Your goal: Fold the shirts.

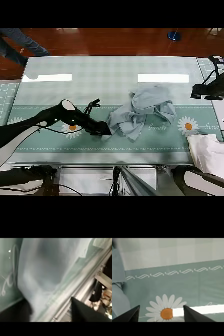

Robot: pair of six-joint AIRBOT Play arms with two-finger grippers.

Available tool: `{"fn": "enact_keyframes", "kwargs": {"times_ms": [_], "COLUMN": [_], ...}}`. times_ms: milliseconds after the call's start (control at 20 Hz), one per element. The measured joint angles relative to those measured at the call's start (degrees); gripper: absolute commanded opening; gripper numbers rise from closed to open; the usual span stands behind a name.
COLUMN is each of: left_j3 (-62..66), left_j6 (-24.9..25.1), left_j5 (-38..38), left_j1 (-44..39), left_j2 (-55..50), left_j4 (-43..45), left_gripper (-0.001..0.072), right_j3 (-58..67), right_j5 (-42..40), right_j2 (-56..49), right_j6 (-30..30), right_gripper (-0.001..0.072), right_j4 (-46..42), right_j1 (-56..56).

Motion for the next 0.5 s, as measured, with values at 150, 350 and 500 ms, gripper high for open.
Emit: {"fn": "enact_keyframes", "kwargs": {"times_ms": [150, 350, 500], "left_j3": [1.5, 2.5, 2.7], "left_j6": [0.7, 1.2, 1.9], "left_j5": [1.9, 1.9, 0.7], "left_j1": [-1.7, -1.8, -1.4], "left_j2": [-1.0, -1.4, -1.4], "left_j4": [-2.0, -3.0, -3.2], "left_gripper": [0.0026, 0.0025, 0.0025], "right_j3": [0.0, 0.0, 0.0], "right_j5": [0.4, -0.2, 0.1], "right_j2": [0.0, 0.0, -0.5], "right_j6": [0.0, -1.2, -3.3], "right_gripper": [0.0592, 0.0515, 0.0410], "right_j4": [0.0, -3.4, -4.8], "right_j1": [0.0, -0.1, -0.1]}}
